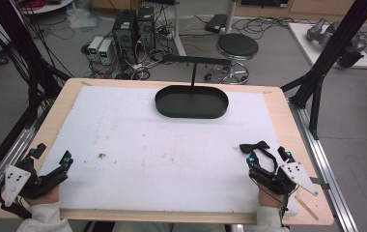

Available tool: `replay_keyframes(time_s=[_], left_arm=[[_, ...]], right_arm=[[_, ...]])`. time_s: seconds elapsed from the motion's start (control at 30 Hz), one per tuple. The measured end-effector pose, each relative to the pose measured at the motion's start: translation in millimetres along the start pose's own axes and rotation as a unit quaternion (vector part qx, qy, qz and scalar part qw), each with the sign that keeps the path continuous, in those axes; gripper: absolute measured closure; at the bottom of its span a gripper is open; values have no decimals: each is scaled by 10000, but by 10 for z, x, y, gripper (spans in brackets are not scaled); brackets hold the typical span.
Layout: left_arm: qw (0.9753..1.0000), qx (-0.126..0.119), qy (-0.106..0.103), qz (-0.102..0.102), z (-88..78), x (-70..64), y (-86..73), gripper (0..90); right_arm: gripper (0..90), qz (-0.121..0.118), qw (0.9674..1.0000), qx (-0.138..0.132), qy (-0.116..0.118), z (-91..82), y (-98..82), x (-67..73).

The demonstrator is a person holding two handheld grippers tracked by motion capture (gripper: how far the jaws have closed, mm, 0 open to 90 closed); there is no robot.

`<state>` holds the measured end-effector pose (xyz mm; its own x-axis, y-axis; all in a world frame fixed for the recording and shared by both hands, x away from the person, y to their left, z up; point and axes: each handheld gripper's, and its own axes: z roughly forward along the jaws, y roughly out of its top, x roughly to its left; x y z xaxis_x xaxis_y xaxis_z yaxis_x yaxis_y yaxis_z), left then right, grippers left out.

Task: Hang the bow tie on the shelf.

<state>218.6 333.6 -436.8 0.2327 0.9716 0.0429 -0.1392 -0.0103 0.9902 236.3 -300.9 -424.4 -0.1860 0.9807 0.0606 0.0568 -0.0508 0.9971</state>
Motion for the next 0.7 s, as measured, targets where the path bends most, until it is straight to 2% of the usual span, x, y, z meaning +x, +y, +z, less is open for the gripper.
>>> replay_keyframes(time_s=[0.3,0.43,0.53,0.6,0.7], left_arm=[[10000,27,41,6,-22,10,-2,184],[10000,27,66,11,-40,17,0,184],[10000,23,85,17,-54,22,1,184],[10000,34,93,13,-61,28,-1,184],[9999,32,115,3,-69,34,-3,184]], right_arm=[[19,129,9999,18,-33,30,2,-14],[8,192,9998,91,-62,102,8,-22],[8,213,9997,45,-63,160,28,-44],[8,197,9997,77,-109,194,34,-63],[9,187,9993,276,-158,249,24,-104]])
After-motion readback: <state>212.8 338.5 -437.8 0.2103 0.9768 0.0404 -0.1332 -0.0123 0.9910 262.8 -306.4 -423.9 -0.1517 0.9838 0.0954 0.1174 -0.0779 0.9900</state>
